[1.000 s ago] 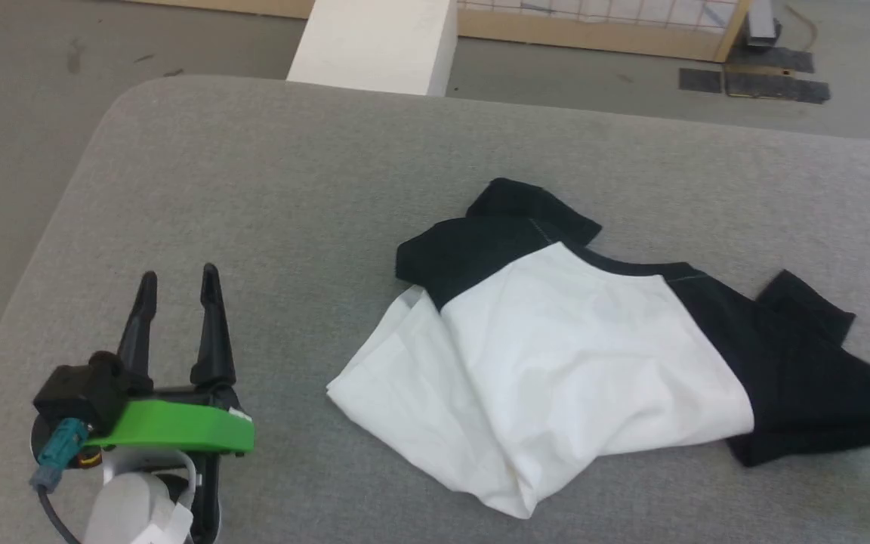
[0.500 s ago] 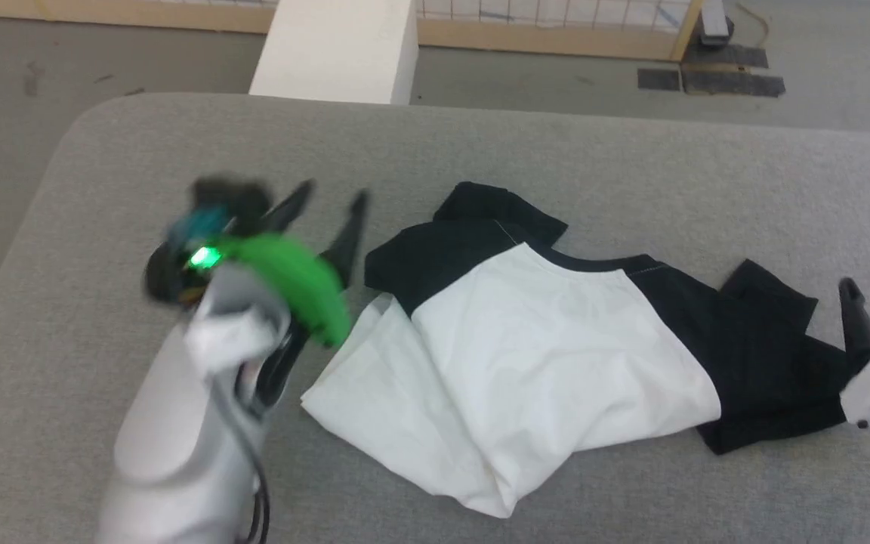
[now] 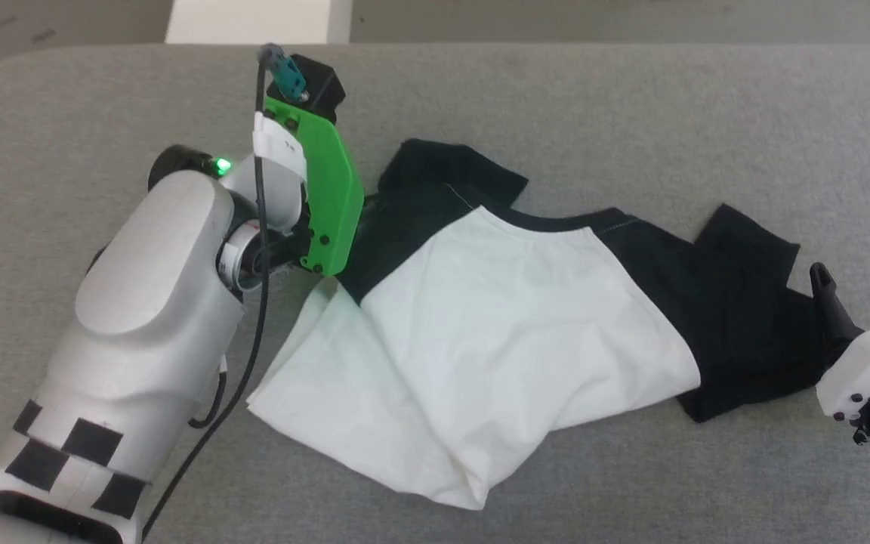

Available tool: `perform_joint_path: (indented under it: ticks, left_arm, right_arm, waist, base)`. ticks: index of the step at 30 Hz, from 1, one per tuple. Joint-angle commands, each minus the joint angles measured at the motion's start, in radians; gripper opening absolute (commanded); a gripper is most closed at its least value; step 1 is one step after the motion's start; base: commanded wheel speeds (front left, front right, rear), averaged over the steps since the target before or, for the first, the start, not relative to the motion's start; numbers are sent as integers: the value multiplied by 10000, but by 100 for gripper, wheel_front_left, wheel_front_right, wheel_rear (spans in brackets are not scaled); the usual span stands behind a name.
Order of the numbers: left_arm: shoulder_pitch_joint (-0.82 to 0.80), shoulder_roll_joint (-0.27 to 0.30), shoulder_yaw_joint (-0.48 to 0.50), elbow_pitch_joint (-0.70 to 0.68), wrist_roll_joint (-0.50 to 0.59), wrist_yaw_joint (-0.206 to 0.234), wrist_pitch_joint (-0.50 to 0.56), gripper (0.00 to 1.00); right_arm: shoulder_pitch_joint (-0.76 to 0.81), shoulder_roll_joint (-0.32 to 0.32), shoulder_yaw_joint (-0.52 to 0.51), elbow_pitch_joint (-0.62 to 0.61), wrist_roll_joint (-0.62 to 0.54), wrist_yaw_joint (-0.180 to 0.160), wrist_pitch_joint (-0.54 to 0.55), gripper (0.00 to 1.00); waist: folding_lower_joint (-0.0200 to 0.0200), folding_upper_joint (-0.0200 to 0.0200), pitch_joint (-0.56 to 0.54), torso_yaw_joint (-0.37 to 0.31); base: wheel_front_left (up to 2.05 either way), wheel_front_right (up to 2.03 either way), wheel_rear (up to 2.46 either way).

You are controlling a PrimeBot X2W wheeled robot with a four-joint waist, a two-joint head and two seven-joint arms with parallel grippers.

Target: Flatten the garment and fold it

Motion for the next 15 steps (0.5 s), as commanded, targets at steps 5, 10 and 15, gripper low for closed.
perform_joint_path:
  ticks: [5,10,15]
  left_arm:
    - [-236,-20,-339,462,-421,-36,73,100]
    - [-319,-152,-387,632,-829,-36,-133,0]
    - [-443,-245,-199,400,-1318,-36,-1087,0]
  right_arm:
    - [-231,-5,-21,-149,41,-15,-49,100]
    - [-321,-5,-223,-153,-69,-15,-101,100]
    - [-248,-5,-298,-7,-183,-15,-127,100]
  waist:
    - [-1,0,609,-300]
    - [-1,0,631,-115]
    - [-1,0,319,356]
  base:
    - [0,0,0]
    - [0,0,0]
    - [0,0,0]
